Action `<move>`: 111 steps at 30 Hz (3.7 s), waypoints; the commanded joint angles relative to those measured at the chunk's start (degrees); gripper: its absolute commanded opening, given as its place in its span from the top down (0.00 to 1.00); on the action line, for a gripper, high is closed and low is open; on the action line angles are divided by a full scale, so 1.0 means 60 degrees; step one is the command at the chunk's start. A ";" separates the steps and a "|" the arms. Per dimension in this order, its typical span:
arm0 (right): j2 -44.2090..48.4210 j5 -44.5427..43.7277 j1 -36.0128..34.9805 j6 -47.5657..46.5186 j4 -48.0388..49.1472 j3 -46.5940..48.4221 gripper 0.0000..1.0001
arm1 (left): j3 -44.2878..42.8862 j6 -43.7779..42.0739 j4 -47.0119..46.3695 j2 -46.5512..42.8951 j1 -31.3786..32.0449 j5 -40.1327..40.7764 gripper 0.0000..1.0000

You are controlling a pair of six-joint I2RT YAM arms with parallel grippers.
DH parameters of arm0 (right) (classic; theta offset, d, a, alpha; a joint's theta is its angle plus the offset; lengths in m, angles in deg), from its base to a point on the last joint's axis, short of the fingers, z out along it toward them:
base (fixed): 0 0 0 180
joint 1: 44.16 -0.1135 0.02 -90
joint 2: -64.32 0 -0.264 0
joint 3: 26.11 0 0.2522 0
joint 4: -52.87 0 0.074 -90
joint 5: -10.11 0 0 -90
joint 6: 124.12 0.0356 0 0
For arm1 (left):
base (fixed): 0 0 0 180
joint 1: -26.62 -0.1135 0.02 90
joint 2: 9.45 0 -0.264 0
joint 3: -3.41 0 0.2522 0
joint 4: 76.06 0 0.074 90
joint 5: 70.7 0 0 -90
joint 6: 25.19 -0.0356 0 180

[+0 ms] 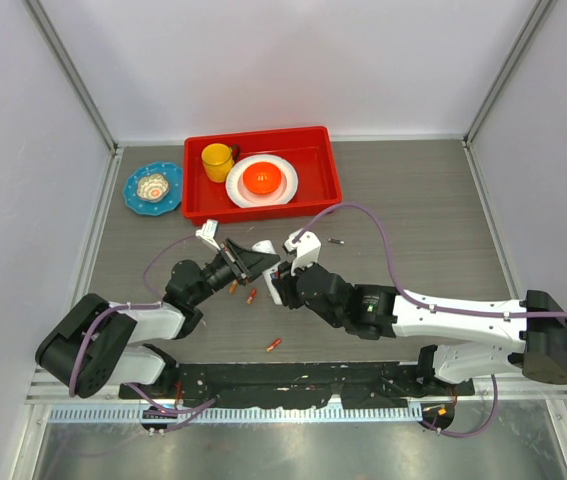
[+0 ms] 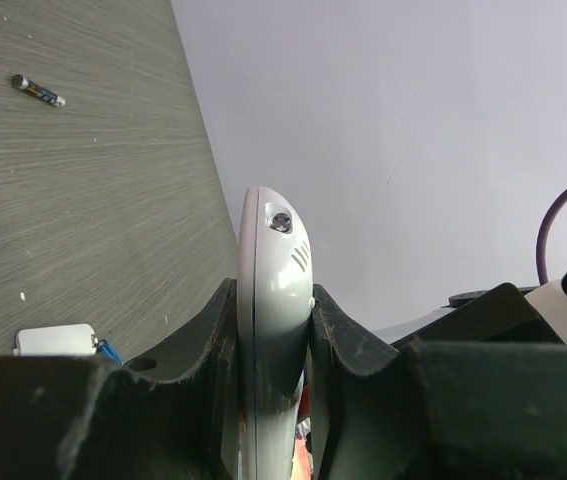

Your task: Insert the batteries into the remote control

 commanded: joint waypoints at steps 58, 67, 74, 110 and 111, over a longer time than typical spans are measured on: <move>0.1239 -0.0511 -0.0040 0.0397 -0.0373 0.0781 0.30 | -0.0137 0.0277 -0.3245 -0.0041 0.0012 -0.0039 1.00; 0.2118 -0.0644 0.0589 0.1275 -0.0272 0.0460 0.14 | -0.0108 0.0233 -0.3245 -0.0275 0.0012 -0.0127 1.00; 0.2749 0.4258 0.3458 0.3603 0.0431 -0.0550 0.04 | 0.0038 -0.0001 -0.3245 -0.0715 0.0012 0.0107 1.00; 0.0889 0.7018 0.4252 0.5772 0.4022 -0.2251 0.14 | 0.0361 -0.0104 -0.3245 -0.1111 0.0012 0.0415 1.00; 0.0845 0.7062 0.4266 0.5773 0.4080 -0.2251 0.14 | 0.0376 -0.0104 -0.3245 -0.1096 0.0012 0.0415 1.00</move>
